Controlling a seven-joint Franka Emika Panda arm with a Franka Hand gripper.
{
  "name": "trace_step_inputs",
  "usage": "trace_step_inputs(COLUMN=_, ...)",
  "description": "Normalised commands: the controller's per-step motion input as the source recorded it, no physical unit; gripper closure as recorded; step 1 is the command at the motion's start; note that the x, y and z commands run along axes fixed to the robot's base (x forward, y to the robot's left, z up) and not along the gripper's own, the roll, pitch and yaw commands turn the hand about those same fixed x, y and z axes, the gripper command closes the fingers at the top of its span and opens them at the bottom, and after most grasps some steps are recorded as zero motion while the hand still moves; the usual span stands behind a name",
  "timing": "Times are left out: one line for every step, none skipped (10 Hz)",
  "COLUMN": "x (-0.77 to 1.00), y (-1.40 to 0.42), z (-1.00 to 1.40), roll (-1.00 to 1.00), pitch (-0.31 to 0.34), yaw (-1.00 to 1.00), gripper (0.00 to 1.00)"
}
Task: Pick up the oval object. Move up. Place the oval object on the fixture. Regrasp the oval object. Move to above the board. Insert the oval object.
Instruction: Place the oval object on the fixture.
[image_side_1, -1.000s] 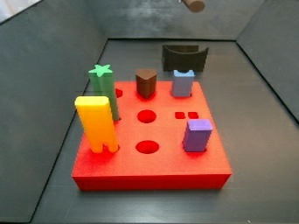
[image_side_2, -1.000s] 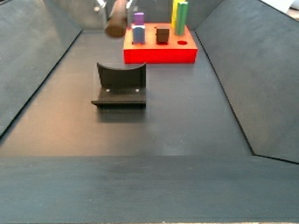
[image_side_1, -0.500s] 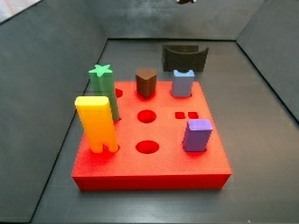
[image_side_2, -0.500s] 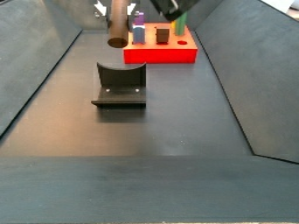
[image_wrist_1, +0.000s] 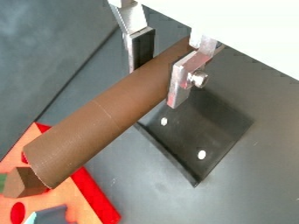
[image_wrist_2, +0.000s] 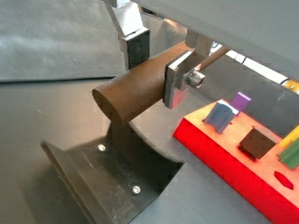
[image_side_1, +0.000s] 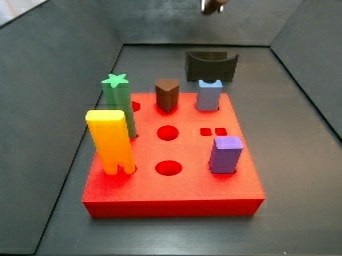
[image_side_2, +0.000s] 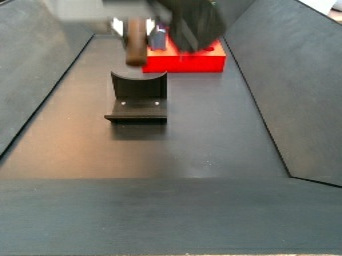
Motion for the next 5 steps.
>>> trace_step_inputs(x=0.12, y=0.07, z=-1.00, roll=-1.00, pitch=0.049, yaw=-0.13, gripper=1.00)
trace_step_inputs(x=0.12, y=0.08, z=-1.00, roll=-1.00, pitch=0.053, yaw=-0.13, gripper=1.00)
trace_step_inputs(x=0.13, y=0.09, z=-1.00, roll=-1.00, pitch=0.054, yaw=-0.14, gripper=1.00)
trace_step_inputs(x=0.14, y=0.09, z=-1.00, roll=-0.87, pitch=0.045, yaw=-0.14, gripper=1.00)
trace_step_inputs(x=0.15, y=0.10, z=-1.00, roll=-0.64, pitch=0.034, yaw=-0.13, gripper=1.00)
